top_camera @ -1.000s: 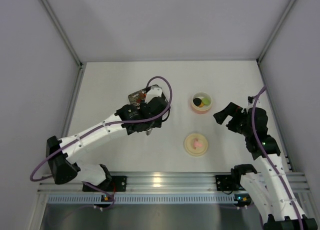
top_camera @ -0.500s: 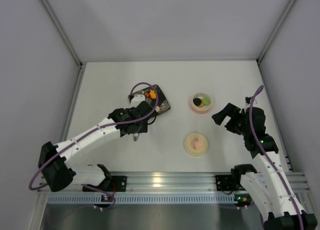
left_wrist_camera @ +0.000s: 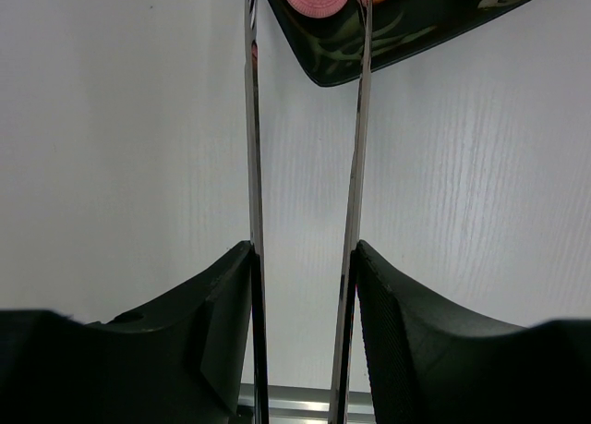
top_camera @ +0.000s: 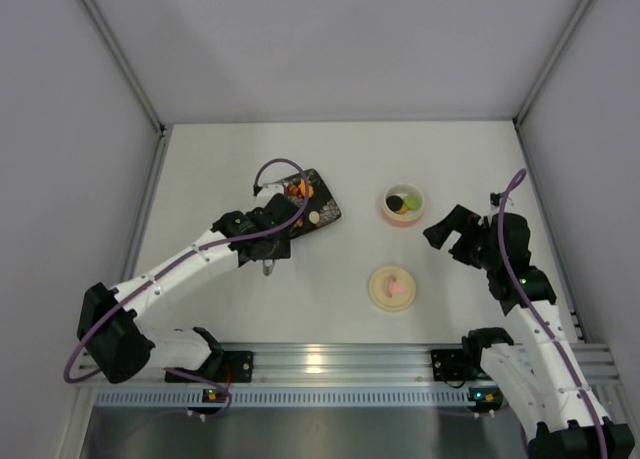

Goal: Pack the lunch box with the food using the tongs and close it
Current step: Pick up the fake food from the plate.

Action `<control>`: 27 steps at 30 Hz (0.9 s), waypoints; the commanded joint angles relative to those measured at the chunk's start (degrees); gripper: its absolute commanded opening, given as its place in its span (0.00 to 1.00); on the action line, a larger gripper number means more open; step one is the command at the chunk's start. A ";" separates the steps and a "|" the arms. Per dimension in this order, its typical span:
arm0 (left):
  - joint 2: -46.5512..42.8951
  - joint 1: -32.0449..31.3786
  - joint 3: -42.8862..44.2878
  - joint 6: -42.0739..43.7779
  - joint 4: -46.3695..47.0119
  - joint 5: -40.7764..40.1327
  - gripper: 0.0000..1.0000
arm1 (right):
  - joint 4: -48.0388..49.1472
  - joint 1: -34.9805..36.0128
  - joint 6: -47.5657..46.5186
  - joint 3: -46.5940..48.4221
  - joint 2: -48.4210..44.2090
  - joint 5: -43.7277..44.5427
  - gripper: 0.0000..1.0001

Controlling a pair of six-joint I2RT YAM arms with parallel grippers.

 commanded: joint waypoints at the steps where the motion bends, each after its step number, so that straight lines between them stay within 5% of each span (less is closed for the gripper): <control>1: 1.19 0.77 0.27 1.91 3.08 0.88 0.51 | 4.48 -0.93 -0.07 0.32 0.21 -0.42 1.00; 27: 0.67 1.56 0.27 2.09 1.94 1.85 0.51 | 4.57 -0.93 0.19 -0.12 0.30 -0.51 0.99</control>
